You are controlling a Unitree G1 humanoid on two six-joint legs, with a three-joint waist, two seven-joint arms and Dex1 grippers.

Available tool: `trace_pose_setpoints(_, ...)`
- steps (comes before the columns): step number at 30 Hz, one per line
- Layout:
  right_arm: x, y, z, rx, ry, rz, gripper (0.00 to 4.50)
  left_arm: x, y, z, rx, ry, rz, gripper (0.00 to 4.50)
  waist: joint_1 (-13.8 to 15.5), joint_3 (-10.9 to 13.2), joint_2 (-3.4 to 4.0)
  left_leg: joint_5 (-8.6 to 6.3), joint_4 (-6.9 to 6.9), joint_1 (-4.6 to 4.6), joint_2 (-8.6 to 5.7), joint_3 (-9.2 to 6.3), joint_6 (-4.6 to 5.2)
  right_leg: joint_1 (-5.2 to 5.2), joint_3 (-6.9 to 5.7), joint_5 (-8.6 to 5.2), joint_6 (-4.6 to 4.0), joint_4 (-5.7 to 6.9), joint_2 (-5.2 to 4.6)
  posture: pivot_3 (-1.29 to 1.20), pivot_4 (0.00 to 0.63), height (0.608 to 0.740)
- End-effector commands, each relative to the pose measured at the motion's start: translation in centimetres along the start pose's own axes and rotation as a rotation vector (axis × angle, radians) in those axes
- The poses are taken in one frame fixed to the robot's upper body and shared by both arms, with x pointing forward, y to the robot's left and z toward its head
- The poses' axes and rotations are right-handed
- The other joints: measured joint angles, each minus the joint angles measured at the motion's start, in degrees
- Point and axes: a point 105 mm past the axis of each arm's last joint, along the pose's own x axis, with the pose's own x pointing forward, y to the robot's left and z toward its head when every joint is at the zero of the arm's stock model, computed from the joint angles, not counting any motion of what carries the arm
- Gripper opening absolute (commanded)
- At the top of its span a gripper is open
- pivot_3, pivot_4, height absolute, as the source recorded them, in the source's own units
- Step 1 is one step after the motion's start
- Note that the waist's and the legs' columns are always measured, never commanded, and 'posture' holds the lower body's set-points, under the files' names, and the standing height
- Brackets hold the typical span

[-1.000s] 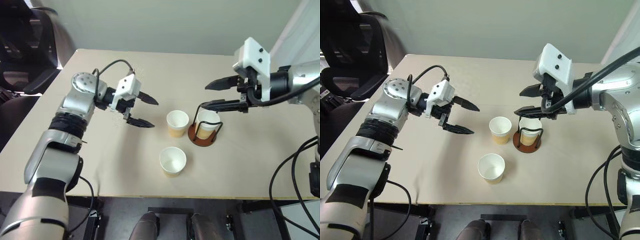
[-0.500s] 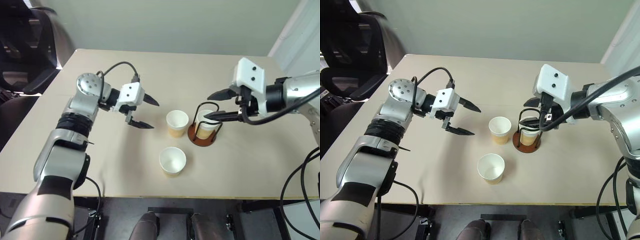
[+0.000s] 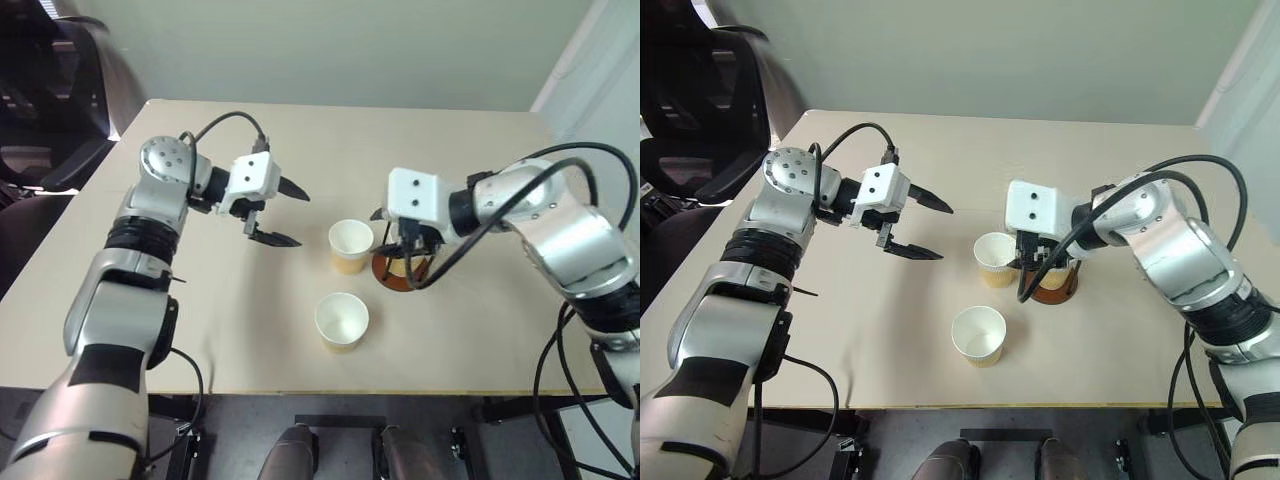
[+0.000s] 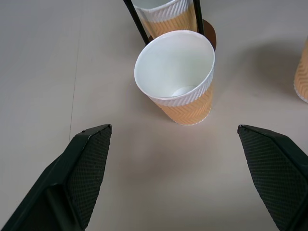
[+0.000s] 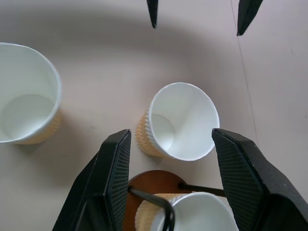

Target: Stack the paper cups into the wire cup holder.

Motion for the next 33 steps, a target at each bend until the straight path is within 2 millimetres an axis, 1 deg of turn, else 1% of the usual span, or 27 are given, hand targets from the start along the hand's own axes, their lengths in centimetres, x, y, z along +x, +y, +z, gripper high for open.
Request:
trace_pose_setpoints(1, 0.4, -0.3, 1.1, -0.087, 0.0, -0.009, 2.64, -0.8, 0.2, 0.7, 0.025, -0.018, 0.002, 4.5, -0.1, 0.0, 0.0, 0.01, -0.01, 0.0, 0.01, -0.01, -0.01, -0.01, 0.0, 0.0, -0.01, 0.0, 0.0, 0.0, 0.15, 0.74)
trace_pose_setpoints(5, 1.3, -0.4, 1.3, -0.104, 0.005, -0.007, 2.64, -0.8, 0.2, 0.8, 0.023, -0.021, 0.0, 4.5, 0.0, 0.0, 0.0, 0.01, -0.02, -0.02, 0.0, -0.01, -0.01, -0.02, -0.01, -0.01, -0.02, -0.01, -0.02, 0.0, 0.15, 0.74)
trace_pose_setpoints(18, 3.6, 0.2, 2.2, -0.196, 0.019, 0.047, 2.64, -0.5, 0.1, 0.8, 0.023, -0.027, -0.008, 4.5, -0.2, 0.0, 0.0, 0.02, -0.02, -0.02, 0.01, -0.01, -0.03, -0.09, -0.01, -0.02, -0.09, 0.07, -0.02, 0.0, 0.15, 0.74)
trace_pose_setpoints(26, 4.4, 0.4, 1.8, -0.23, 0.041, 0.065, 2.64, -0.5, -0.2, 0.9, 0.02, -0.035, -0.014, 4.5, -0.2, 0.0, 0.0, 0.03, -0.02, -0.03, 0.01, 0.0, -0.06, -0.12, -0.01, -0.03, -0.12, 0.11, -0.02, 0.0, 0.15, 0.74)
trace_pose_setpoints(33, 4.8, 0.2, 1.2, -0.258, 0.069, 0.066, 2.64, -0.5, -0.3, 1.0, 0.02, -0.043, -0.021, 4.5, -0.2, 0.0, 0.0, 0.04, -0.03, -0.03, 0.01, 0.0, -0.08, -0.15, -0.01, -0.04, -0.15, 0.2, -0.02, 0.0, 0.15, 0.74)
